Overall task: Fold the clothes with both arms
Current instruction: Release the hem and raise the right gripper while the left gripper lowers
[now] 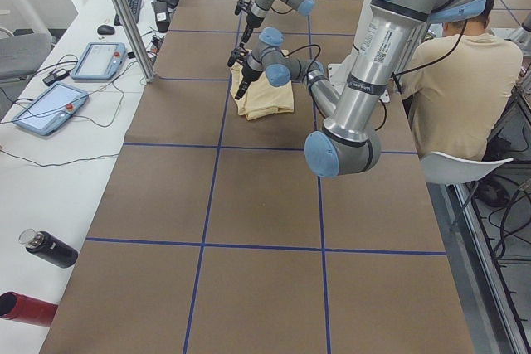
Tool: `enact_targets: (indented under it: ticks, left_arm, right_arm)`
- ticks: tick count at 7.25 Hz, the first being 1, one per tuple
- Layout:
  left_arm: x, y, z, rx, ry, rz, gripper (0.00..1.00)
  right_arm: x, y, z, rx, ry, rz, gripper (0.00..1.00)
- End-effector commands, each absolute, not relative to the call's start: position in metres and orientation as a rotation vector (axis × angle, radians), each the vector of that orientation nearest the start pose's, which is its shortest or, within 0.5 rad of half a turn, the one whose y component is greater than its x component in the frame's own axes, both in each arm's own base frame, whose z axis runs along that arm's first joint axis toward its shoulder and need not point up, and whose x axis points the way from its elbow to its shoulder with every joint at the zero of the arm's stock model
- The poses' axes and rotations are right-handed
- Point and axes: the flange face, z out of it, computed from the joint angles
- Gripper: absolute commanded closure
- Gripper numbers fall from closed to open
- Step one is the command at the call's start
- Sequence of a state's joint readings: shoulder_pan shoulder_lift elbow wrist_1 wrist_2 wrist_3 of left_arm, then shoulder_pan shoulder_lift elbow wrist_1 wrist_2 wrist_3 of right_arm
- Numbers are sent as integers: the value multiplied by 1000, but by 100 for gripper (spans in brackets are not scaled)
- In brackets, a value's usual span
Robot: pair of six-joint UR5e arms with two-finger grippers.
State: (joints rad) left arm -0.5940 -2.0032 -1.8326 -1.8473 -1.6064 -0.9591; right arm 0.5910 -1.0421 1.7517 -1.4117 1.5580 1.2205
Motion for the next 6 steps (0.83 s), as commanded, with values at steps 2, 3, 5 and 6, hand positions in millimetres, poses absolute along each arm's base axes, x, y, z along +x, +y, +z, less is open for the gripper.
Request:
enact_targets:
  ticks: [2,3,5,6]
  left_arm:
    - [448,-386,285,360,922,-48,0]
    - [466,-361,292,325,946,-77,0]
    - [501,-320,303,289,968,-99,8]
    - [510,-318,312,278,950,-92,16]
  right_arm:
    - [-396,-456,283,394,-798,99,0]
    - [-380,-459,287,393,-805,69,0]
    - [-361,-471,295,386,-799,56,0]
    - [-359,-471,295,386,-800,56,0]
